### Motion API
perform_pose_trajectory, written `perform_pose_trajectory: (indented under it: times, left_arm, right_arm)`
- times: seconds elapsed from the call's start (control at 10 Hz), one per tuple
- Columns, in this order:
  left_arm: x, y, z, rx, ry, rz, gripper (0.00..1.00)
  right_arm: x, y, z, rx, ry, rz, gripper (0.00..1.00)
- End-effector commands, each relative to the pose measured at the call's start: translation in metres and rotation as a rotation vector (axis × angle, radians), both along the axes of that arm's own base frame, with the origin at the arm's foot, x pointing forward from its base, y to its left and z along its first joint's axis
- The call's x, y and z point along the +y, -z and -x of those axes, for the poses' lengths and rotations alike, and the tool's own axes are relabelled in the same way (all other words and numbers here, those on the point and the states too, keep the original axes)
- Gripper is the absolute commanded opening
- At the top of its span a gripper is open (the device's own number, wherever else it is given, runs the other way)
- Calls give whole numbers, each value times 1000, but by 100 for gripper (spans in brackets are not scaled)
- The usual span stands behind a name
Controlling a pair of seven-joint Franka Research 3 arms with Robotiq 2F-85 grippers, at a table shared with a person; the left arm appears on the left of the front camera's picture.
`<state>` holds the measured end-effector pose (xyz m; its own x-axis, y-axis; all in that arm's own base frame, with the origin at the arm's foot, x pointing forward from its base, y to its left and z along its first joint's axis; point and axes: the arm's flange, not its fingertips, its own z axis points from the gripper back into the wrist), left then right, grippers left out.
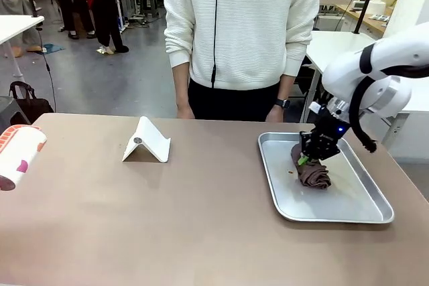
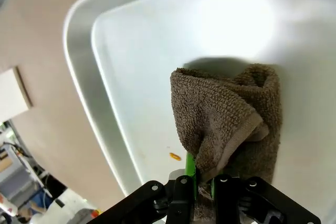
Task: Clean the surface of the table.
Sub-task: Clean the area not pointed to by the person.
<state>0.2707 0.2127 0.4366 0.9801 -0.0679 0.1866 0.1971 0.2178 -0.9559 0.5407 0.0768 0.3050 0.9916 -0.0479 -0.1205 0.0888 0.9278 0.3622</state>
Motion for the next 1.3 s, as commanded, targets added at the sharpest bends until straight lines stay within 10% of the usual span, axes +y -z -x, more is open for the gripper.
perform_pose_trajectory:
  times: [0.0, 0.5, 1.2]
  left_arm:
    - [-1, -2, 2, -3, 1, 0, 22]
    - [-1, -2, 2, -3, 1, 0, 22]
    - [-1, -2, 2, -3, 1, 0, 22]
  right_arm:
    - [32, 14, -1, 20, -102, -31, 12]
    - [72, 28, 2, 53, -201, -39, 12]
    - [-30, 18, 6, 23, 69, -88, 12]
